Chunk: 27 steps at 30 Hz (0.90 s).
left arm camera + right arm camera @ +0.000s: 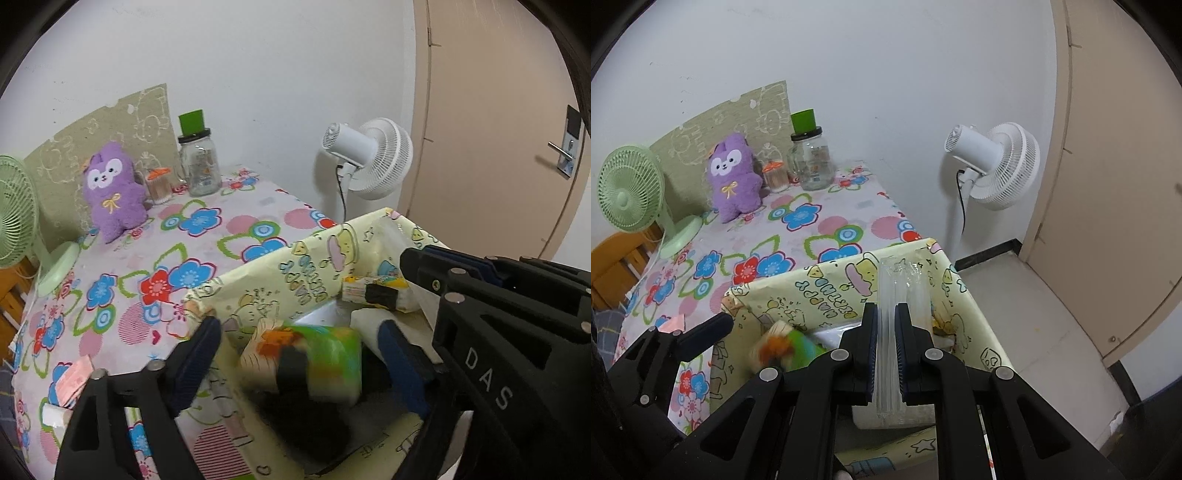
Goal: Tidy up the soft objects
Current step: 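Lower the tissue pack with the left tool while the right tool lowers the sleeve into the box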
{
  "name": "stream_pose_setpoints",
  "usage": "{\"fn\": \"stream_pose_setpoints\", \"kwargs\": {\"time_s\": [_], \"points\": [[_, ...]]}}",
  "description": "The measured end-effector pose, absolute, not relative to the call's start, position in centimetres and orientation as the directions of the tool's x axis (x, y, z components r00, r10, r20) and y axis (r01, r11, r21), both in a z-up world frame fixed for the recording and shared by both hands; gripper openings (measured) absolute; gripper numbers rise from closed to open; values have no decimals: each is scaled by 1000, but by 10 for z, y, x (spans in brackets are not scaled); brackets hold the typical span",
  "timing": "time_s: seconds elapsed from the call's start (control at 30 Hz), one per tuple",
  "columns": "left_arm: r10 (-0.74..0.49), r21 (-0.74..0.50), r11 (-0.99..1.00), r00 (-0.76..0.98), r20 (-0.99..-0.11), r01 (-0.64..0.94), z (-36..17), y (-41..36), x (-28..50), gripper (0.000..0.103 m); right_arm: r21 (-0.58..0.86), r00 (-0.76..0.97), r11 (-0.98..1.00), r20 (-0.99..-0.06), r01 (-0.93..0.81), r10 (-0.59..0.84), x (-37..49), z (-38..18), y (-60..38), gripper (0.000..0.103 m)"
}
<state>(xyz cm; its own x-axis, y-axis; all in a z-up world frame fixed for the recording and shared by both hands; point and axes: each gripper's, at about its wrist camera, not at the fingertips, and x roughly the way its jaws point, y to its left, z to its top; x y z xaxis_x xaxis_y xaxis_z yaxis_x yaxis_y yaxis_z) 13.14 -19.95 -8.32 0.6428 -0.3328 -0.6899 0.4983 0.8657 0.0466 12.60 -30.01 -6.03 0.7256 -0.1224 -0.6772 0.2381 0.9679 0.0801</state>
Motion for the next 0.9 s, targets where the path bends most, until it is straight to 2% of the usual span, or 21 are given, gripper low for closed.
{"fn": "stream_pose_setpoints", "kwargs": {"time_s": [0.13,0.3,0.6,0.7,0.77,0.9], "points": [[-348,41,855,631,-694,516,-85,-205,132,102,88,723,965,-681,246,-122,128,-62,-304,12],[-327,69,857,643,-692,511,-84,-208,128,103,110,722,965,-685,238,-100,128,-63,-307,12],[-310,90,853,638,-705,514,-83,-209,124,103,105,696,966,-712,236,-92,129,-68,-306,22],[-302,113,849,648,-699,517,-81,-211,119,103,112,697,966,-712,232,-85,125,-68,-305,33],[-302,117,847,651,-696,518,-79,-212,117,103,107,704,967,-705,229,-89,122,-66,-304,47],[-304,116,850,658,-689,515,-76,-211,114,103,99,718,968,-688,232,-101,116,-62,-303,60]]}}
